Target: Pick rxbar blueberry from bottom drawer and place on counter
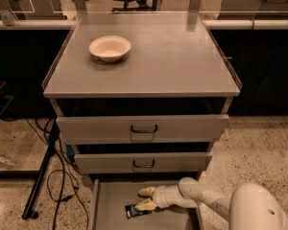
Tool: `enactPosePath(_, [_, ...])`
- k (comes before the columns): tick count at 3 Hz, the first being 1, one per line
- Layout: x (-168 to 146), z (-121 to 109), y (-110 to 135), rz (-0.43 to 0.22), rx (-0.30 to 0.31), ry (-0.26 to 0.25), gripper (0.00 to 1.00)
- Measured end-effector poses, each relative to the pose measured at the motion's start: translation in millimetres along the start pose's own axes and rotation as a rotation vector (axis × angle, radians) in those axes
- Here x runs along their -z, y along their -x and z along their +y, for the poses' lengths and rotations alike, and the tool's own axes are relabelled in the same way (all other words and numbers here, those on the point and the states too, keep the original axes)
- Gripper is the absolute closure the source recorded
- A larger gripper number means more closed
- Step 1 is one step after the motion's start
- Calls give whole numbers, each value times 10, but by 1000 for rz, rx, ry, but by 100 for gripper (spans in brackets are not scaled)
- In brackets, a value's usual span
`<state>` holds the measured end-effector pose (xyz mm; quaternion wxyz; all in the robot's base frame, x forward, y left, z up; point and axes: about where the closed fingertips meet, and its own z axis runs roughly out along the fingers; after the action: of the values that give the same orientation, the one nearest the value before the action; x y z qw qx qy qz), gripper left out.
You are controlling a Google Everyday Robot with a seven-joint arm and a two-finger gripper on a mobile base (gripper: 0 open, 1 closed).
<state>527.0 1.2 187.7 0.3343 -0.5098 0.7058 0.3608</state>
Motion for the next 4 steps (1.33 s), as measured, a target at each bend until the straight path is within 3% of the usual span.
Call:
enactPosePath(1, [0,1,0,0,0,0,0])
enactPosePath(3, [124,178,100,33,61,-29,0])
enactPosePath(4, [162,348,206,85,142,-76,0])
